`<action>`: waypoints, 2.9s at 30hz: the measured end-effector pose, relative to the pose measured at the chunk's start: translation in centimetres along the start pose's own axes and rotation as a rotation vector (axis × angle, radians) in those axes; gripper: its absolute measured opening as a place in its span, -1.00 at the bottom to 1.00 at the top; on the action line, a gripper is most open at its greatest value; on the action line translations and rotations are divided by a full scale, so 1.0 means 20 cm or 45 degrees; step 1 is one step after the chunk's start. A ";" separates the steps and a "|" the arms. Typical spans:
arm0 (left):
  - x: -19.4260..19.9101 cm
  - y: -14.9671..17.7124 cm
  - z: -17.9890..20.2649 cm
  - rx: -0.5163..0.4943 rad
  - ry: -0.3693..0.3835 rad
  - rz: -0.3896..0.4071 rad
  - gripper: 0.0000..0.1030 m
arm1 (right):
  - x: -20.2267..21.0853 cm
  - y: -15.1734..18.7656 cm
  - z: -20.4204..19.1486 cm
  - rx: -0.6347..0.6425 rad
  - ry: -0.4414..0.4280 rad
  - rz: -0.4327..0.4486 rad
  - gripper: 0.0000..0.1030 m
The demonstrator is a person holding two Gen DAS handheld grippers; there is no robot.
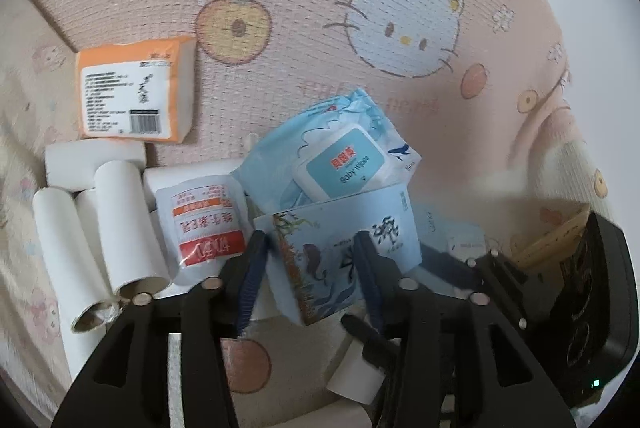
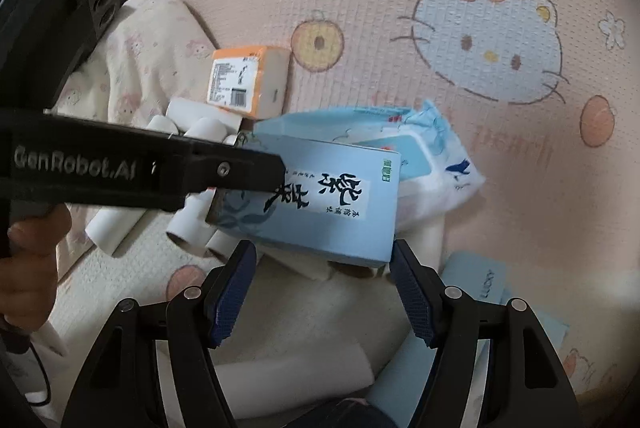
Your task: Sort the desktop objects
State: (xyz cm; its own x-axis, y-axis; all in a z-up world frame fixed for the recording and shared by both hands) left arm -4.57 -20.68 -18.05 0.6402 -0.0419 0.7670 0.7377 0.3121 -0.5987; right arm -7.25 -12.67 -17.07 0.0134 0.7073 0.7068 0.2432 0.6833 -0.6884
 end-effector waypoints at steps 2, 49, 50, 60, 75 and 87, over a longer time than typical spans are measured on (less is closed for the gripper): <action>0.00 0.01 -0.02 0.004 -0.017 0.004 0.02 | 0.02 0.01 -0.03 0.002 -0.021 -0.001 0.30; 0.38 -0.04 0.56 -0.203 0.334 0.204 0.03 | 0.62 -0.04 0.01 -0.045 0.195 0.115 0.33; 0.39 -0.04 0.59 -0.214 0.351 0.204 0.03 | 0.65 -0.03 0.02 -0.053 0.210 0.120 0.33; 0.43 -0.06 0.89 -0.291 0.459 0.154 0.03 | 0.91 -0.01 0.17 -0.101 0.305 0.146 0.33; 0.30 -0.13 1.38 -0.500 0.653 0.017 0.04 | 1.18 0.09 0.52 -0.265 0.491 0.147 0.33; 0.12 -0.17 1.65 -0.514 0.778 -0.213 0.04 | 1.27 0.15 0.73 -0.280 0.634 0.101 0.33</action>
State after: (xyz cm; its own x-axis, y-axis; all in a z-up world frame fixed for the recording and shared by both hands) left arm -12.64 9.56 -6.57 0.4308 -0.6144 0.6610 0.7816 -0.1121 -0.6136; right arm -20.40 10.04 -3.63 0.4846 0.5475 0.6823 0.4188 0.5396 -0.7304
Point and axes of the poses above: each gripper's, at about its wrist camera, not at the fingertips, and x roughly against the way its jaws point, z to its right, y to its underside, the point moved 3 cm from there along -x, roughly the way its jaws point, and after that the axes turned 11 degrees about -x, right-handed, at the moved point
